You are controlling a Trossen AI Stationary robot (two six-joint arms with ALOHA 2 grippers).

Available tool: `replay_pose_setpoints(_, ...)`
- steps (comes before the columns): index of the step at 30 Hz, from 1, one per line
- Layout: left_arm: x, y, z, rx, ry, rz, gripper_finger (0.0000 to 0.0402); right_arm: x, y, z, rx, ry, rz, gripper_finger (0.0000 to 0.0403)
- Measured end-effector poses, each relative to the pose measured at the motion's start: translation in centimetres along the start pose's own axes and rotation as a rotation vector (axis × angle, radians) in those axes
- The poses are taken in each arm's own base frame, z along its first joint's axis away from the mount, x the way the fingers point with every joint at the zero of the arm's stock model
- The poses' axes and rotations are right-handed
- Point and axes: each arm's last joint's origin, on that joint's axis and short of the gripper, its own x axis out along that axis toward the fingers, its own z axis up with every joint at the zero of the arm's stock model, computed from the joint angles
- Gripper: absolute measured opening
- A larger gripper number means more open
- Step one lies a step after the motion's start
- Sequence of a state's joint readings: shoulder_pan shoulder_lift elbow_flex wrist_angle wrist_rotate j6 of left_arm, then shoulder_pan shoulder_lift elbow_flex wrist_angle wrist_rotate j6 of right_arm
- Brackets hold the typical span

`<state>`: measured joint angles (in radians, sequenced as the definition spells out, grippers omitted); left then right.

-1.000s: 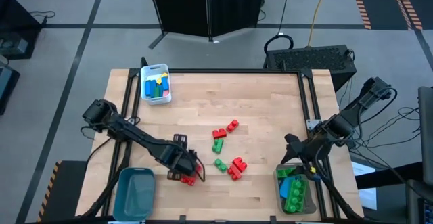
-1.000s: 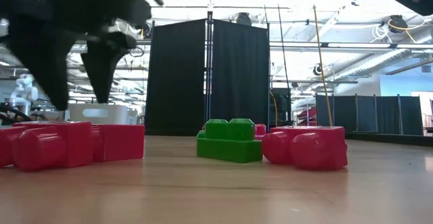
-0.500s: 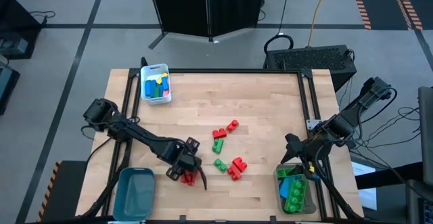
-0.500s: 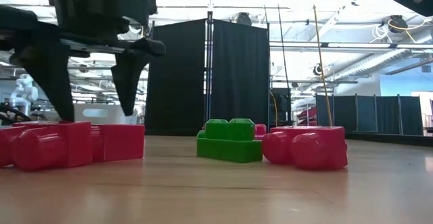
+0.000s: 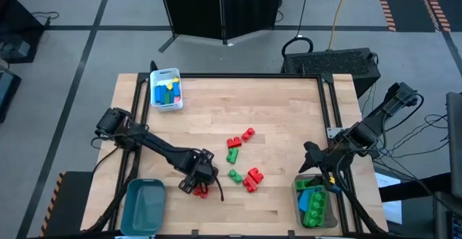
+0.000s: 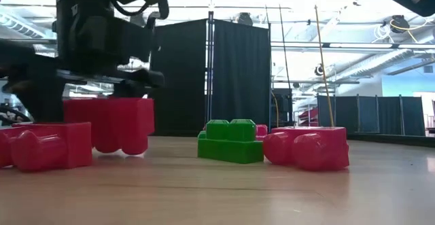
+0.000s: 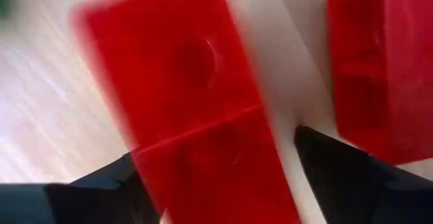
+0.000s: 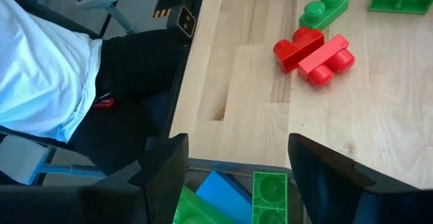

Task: Sort blocks by size
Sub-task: Put the red 3 stud gamepiece into the black bin

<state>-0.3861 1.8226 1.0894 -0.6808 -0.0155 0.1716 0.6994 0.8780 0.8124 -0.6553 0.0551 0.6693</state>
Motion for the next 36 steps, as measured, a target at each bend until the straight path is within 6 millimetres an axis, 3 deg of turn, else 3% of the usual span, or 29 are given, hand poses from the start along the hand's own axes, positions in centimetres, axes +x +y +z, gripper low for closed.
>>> replay_pose_setpoints(5,0.2,0.0,0.1,-0.057,-0.002,-0.005,0.026,0.0,0.0,0.0,-0.001,0.0,-0.001,0.024)
replay_pose_setpoints(15,0.1,1.1,0.4,-0.223,-0.039,0.024,0.0118,0.0,-0.3,0.3,-0.008,-0.083,-0.103,0.024)
replay_pose_setpoints(23,-1.6,2.9,2.7,-0.278,-0.182,0.145,0.0127,1.7,0.4,0.9,-0.026,-0.099,-0.083,0.024)
replay_pose_setpoints(36,-4.7,5.2,6.0,-0.438,-0.464,0.148,0.0122,7.8,0.9,1.0,-0.217,-0.029,-0.169,0.024)
